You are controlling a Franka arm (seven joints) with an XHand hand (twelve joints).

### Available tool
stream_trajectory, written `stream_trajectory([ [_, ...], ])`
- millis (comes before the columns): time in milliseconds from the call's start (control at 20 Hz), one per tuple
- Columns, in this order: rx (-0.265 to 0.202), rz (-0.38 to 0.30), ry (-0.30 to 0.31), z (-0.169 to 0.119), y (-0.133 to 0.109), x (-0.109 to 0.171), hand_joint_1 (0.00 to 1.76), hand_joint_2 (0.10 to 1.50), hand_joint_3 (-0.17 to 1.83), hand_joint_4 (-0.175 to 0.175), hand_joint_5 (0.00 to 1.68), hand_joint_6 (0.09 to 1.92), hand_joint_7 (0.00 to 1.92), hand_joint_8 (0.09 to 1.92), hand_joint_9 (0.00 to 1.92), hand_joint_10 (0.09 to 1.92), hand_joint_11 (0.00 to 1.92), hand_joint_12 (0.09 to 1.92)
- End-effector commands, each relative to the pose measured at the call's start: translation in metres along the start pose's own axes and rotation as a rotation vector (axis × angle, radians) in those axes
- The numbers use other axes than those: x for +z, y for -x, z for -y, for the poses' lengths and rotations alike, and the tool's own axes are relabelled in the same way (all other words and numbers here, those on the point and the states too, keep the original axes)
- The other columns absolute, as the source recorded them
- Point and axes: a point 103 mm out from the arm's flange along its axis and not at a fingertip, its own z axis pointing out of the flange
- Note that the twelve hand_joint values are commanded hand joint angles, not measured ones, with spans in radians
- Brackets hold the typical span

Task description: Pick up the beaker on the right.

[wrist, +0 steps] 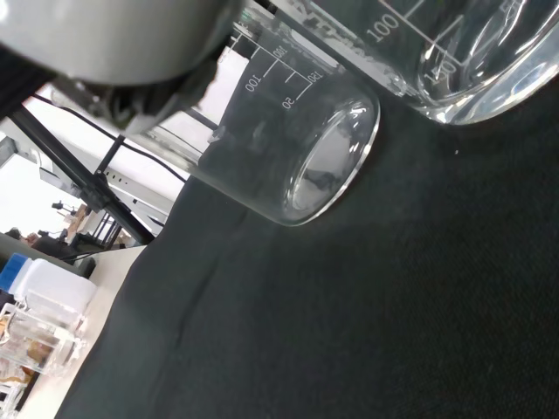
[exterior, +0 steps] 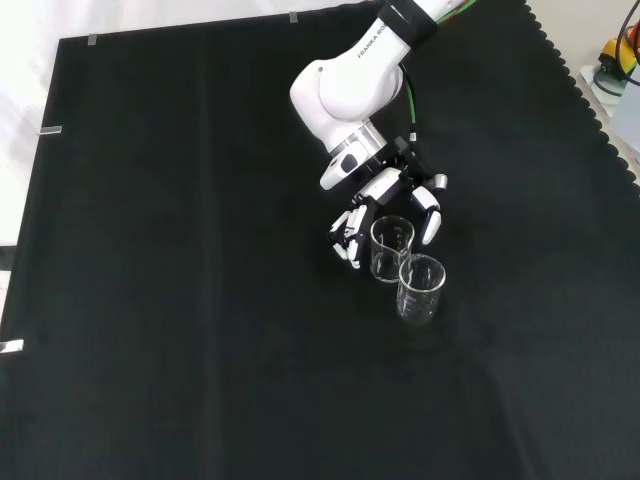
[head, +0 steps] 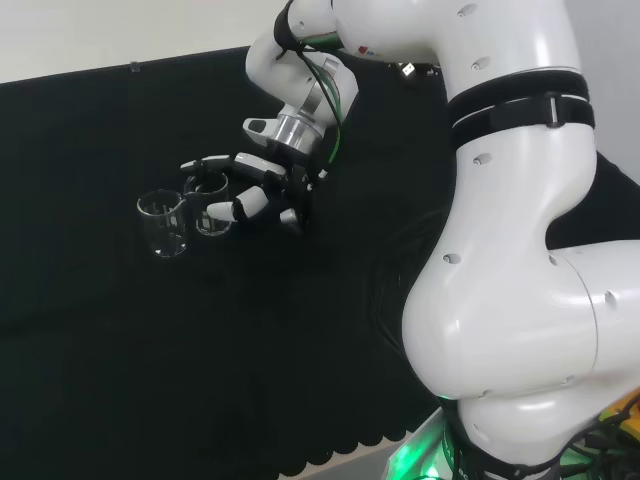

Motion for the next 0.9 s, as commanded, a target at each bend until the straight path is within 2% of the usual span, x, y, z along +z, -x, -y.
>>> stream_trajectory([
  [50,-0.005,0.009,0.013,-0.0014,-0.0016,-0.0016,0.92,0.32,1.05,-0.042,0.44,0.09,0.40,0.62,0.50,0.60,0.01,1.37],
  [900,-0.001,0.006,0.005,-0.0041,-0.0001,0.0016,0.92,0.32,1.05,-0.039,0.47,0.09,0.42,0.62,0.52,0.59,0.03,1.37],
])
